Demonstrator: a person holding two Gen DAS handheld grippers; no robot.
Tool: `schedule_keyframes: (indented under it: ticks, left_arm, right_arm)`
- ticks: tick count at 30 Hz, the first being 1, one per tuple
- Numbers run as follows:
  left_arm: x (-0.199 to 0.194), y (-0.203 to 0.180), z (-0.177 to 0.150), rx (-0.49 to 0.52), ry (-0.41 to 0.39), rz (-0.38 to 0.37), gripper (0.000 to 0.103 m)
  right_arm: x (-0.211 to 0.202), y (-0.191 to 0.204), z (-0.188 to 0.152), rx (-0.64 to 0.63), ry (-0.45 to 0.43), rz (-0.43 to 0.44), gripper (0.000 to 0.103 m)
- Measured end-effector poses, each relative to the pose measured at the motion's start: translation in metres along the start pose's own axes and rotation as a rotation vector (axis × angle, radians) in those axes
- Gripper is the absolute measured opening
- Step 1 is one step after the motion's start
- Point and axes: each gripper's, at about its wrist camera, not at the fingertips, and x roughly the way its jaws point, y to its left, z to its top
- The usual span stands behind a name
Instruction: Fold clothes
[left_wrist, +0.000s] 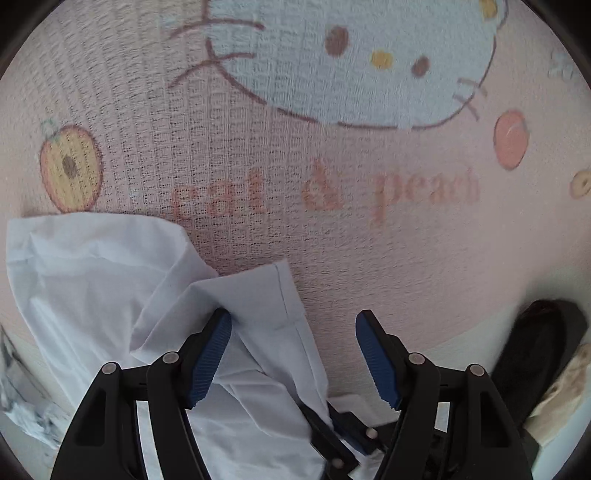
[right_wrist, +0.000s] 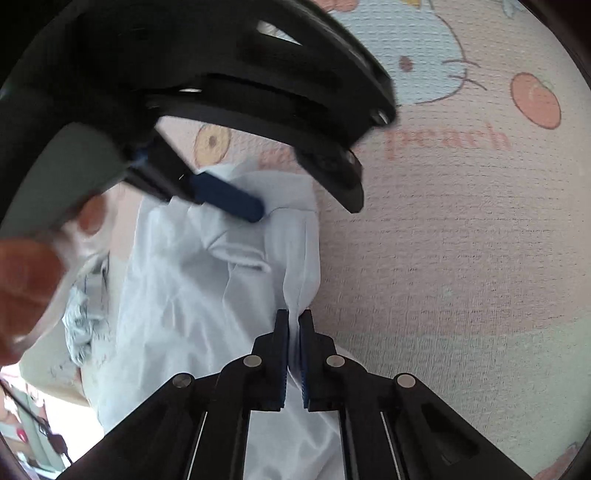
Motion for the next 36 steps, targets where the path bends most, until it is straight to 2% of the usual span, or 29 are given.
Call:
schedule_keyframes:
  ticks: [2, 4, 6, 8, 11, 12, 13, 14, 18, 20, 23, 24, 25, 26, 28, 32, 36]
  left_arm:
    - [0.008, -0.004, -0.004, 0.017, -0.006, 0.045, 0.068]
    - [0.009, -0.013, -0.009, 0.077, -0.040, 0.098, 0.066]
    - [0.009, -0.023, -0.014, 0.145, -0.071, 0.175, 0.047]
    - [0.010, -0.031, -0.020, 0.208, -0.102, 0.247, 0.041]
    - [0.009, -0.023, -0.026, 0.183, -0.137, 0.233, 0.031]
    - [0.007, -0.020, -0.026, 0.173, -0.145, 0.226, 0.024]
    - [0.005, -0.017, -0.026, 0.164, -0.153, 0.218, 0.021]
    - [0.004, -0.014, -0.026, 0.154, -0.160, 0.209, 0.018]
    - [-0.001, -0.003, -0.027, 0.116, -0.187, 0.127, 0.016]
    - [-0.003, 0.006, -0.027, 0.087, -0.192, 0.080, 0.015]
    - [-0.006, 0.034, -0.025, 0.045, -0.203, 0.012, 0.015]
    - [-0.008, 0.040, -0.025, 0.031, -0.209, -0.017, 0.015]
    - [-0.010, 0.046, -0.025, 0.016, -0.216, -0.048, 0.015]
    - [-0.012, 0.049, -0.026, -0.001, -0.222, -0.081, 0.015]
    - [-0.016, 0.049, -0.029, -0.010, -0.260, -0.106, 0.013]
    - [-0.029, 0.043, -0.028, -0.023, -0.343, -0.187, 0.012]
    - [-0.043, 0.023, -0.027, -0.038, -0.386, -0.263, 0.012]
  right_arm:
    - [0.000, 0.005, -0.005, -0.007, 0.005, 0.006, 0.003]
    - [0.002, 0.009, -0.009, -0.006, 0.011, 0.007, 0.003]
    - [0.004, 0.010, -0.011, 0.003, 0.017, 0.003, 0.003]
    - [0.006, 0.011, -0.012, 0.013, 0.015, -0.011, 0.003]
    - [0.008, 0.012, -0.012, 0.030, 0.011, -0.032, 0.004]
    - [0.008, 0.013, -0.012, 0.036, 0.007, -0.048, 0.009]
    - [0.009, 0.014, -0.012, 0.042, 0.002, -0.069, 0.019]
    - [0.009, 0.016, -0.011, 0.038, -0.003, -0.083, 0.023]
    - [0.011, 0.028, -0.008, 0.019, -0.017, -0.112, 0.027]
    - [0.012, 0.019, 0.016, 0.015, -0.023, -0.117, 0.029]
    - [0.035, 0.052, 0.033, 0.006, -0.052, -0.139, 0.029]
    - [0.043, 0.064, 0.038, 0.003, -0.063, -0.147, 0.024]
    - [0.045, 0.070, 0.041, 0.013, -0.070, -0.163, 0.011]
    - [0.037, 0.058, 0.037, 0.036, -0.072, -0.168, 0.006]
    - [0.020, 0.040, 0.031, 0.072, -0.090, -0.179, 0.003]
    - [0.012, 0.061, 0.014, 0.065, -0.164, -0.278, 0.002]
    - [-0.012, 0.055, 0.014, 0.116, -0.213, -0.274, 0.002]
